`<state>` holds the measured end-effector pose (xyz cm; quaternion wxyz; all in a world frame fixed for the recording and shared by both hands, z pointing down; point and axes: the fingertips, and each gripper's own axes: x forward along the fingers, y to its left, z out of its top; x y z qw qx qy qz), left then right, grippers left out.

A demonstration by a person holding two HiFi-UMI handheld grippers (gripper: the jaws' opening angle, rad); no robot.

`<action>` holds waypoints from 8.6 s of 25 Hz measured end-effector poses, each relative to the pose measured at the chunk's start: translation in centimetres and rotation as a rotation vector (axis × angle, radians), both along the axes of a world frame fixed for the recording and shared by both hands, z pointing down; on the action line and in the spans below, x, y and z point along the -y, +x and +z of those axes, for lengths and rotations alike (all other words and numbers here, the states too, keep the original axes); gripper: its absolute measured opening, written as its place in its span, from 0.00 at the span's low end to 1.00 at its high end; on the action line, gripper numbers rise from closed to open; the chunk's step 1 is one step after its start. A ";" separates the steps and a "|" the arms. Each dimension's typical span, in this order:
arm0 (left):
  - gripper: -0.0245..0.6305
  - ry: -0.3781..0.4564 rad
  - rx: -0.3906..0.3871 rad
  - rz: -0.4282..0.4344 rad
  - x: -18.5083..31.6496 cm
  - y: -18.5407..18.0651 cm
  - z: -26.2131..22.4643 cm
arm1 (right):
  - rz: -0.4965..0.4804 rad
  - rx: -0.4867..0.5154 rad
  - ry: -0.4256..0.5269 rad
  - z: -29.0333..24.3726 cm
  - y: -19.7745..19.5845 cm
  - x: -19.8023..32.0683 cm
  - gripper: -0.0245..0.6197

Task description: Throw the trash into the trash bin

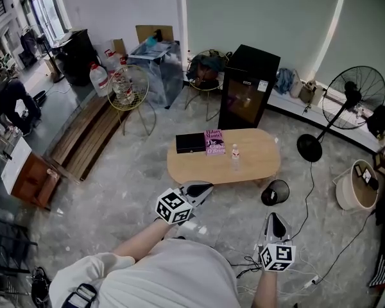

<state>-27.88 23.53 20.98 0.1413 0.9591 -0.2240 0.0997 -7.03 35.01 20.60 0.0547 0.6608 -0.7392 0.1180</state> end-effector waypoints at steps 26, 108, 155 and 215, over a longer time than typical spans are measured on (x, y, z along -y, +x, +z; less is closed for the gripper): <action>0.05 -0.038 0.023 -0.034 -0.2 6.8 2.7 | -0.090 0.042 -0.020 2.2 6.0 1.0 0.05; 0.05 -0.236 0.088 -0.392 32.2 22.7 20.4 | -0.486 0.049 -0.366 23.4 20.0 43.0 0.05; 0.05 -0.488 0.150 -0.460 32.5 16.6 50.1 | -0.548 0.208 -0.752 64.6 2.4 47.4 0.47; 0.05 -0.497 0.228 -0.122 27.8 29.8 53.9 | -0.234 0.227 -0.754 66.5 16.7 38.9 0.53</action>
